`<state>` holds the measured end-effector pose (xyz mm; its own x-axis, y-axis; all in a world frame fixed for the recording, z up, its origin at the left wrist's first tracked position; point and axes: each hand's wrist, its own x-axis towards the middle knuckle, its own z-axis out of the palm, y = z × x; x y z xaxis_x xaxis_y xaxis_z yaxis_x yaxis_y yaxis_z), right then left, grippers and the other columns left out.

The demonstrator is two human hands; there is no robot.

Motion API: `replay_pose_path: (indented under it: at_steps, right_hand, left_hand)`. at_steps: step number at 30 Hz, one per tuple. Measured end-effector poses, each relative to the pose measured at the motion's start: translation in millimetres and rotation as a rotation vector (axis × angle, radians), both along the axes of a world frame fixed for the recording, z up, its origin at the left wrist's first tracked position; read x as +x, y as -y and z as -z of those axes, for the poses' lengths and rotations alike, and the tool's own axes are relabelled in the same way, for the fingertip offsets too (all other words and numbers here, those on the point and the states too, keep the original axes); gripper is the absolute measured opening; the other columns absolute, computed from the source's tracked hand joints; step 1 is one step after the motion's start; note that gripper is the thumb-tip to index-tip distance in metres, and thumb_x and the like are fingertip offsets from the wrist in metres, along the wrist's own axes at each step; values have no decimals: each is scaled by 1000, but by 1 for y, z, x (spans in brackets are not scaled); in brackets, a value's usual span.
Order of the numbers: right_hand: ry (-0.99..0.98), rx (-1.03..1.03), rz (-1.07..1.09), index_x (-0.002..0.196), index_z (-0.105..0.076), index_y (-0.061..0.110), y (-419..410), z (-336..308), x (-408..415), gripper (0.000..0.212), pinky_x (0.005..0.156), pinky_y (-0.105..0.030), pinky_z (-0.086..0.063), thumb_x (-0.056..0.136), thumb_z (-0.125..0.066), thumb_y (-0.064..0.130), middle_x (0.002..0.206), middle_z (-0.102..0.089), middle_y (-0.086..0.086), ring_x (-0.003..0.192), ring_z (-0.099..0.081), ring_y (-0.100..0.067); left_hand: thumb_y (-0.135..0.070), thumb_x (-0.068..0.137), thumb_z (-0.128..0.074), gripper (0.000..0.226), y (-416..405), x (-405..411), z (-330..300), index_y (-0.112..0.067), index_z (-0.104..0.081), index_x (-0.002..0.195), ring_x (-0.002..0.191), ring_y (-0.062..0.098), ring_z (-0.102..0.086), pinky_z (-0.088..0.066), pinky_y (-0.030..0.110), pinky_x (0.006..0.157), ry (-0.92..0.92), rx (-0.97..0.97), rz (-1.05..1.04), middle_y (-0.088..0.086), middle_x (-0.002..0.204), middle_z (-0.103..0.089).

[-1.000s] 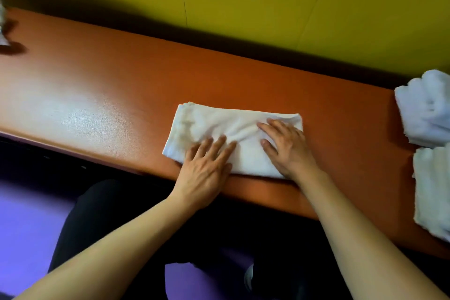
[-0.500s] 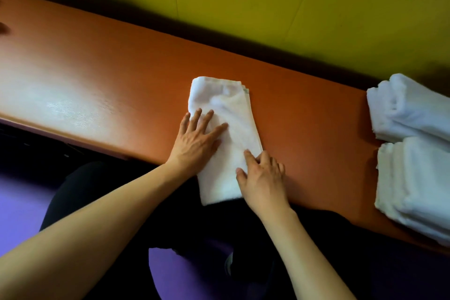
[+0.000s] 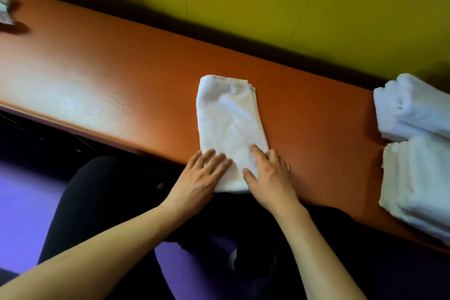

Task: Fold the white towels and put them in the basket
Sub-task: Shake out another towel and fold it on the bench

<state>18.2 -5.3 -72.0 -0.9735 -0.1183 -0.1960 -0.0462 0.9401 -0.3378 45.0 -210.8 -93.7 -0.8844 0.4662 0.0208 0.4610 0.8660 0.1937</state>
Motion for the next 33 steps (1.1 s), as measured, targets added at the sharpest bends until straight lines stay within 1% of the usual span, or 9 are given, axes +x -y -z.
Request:
replay_pose_path:
  at_steps: [3, 5, 8, 11, 15, 21, 23, 26, 33]
  right_hand:
    - [5, -203, -9, 129, -50, 46, -17, -9, 3, 58, 103, -34, -35, 79, -55, 74, 121, -56, 21, 117, -49, -9]
    - [20, -283, -82, 115, -55, 49, -28, -14, 7, 58, 100, -25, -33, 69, -58, 84, 114, -55, 31, 113, -44, 5]
    - [80, -327, -118, 118, -53, 48, -40, -15, 9, 55, 98, -31, -41, 66, -72, 55, 113, -56, 28, 110, -49, -1]
    - [62, -454, -28, 105, -61, 43, -43, -15, 7, 39, 87, -36, -52, 68, -65, 36, 99, -68, 13, 97, -62, -12]
    - [15, -751, 65, 102, -67, 54, -31, -16, 4, 25, 79, -10, -50, 77, -70, 52, 103, -73, 24, 97, -68, 5]
    - [-88, -705, 233, 96, -67, 31, -2, -7, -31, 6, 71, -37, -54, 93, -66, 36, 88, -72, 6, 82, -68, -12]
    - [-164, -645, 295, 88, -64, 21, 6, -4, -45, 19, 61, -38, -49, 91, -67, 39, 77, -69, 1, 71, -65, -18]
    - [-205, -499, 359, 80, -56, 21, 16, 1, -60, 29, 52, -30, -36, 89, -67, 47, 67, -61, 9, 63, -58, -14]
    - [-73, -302, 542, 101, -58, 21, 23, 10, -50, 49, 73, -33, -41, 92, -43, 67, 101, -69, -4, 97, -64, -30]
  left_hand:
    - [-29, 85, -54, 40, 5, -9, -12, -15, -58, 122, 119, 19, -60, -35, 37, 112, 57, 363, -97, -3, 117, -68]
    - [-25, 86, -53, 26, 11, -11, -18, -22, -52, 111, 96, 14, -60, -42, 24, 90, 151, 547, -201, -11, 99, -65]
    - [-39, 90, -48, 14, 22, -12, -22, -30, -46, 101, 68, 22, -58, -46, 42, 62, 233, 661, -325, -4, 75, -62]
    - [-57, 97, -45, 27, 28, -16, -24, -32, -45, 89, 56, 13, -52, -45, 43, 55, 239, 837, -410, -6, 66, -59]
    - [-59, 98, -45, 45, 35, -22, -20, -17, -46, 83, 60, 6, -44, -39, 31, 50, 214, 967, -540, -11, 67, -49]
    - [-52, 100, -49, 33, 30, -54, -28, -23, -50, 85, 60, 1, -53, -43, 32, 57, 160, 939, -735, -12, 71, -61]
    - [-52, 96, -55, 22, 32, -61, -29, -30, -53, 99, 79, 14, -68, -56, 43, 72, 231, 969, -793, -3, 90, -71]
    - [-42, 87, -61, 40, 34, -59, -28, -27, -48, 122, 92, 21, -67, -55, 43, 83, 198, 797, -777, -7, 99, -66]
    - [-43, 95, -62, 43, 31, -38, -10, -13, -49, 124, 96, 25, -59, -44, 38, 75, 152, 579, -810, 3, 102, -62]
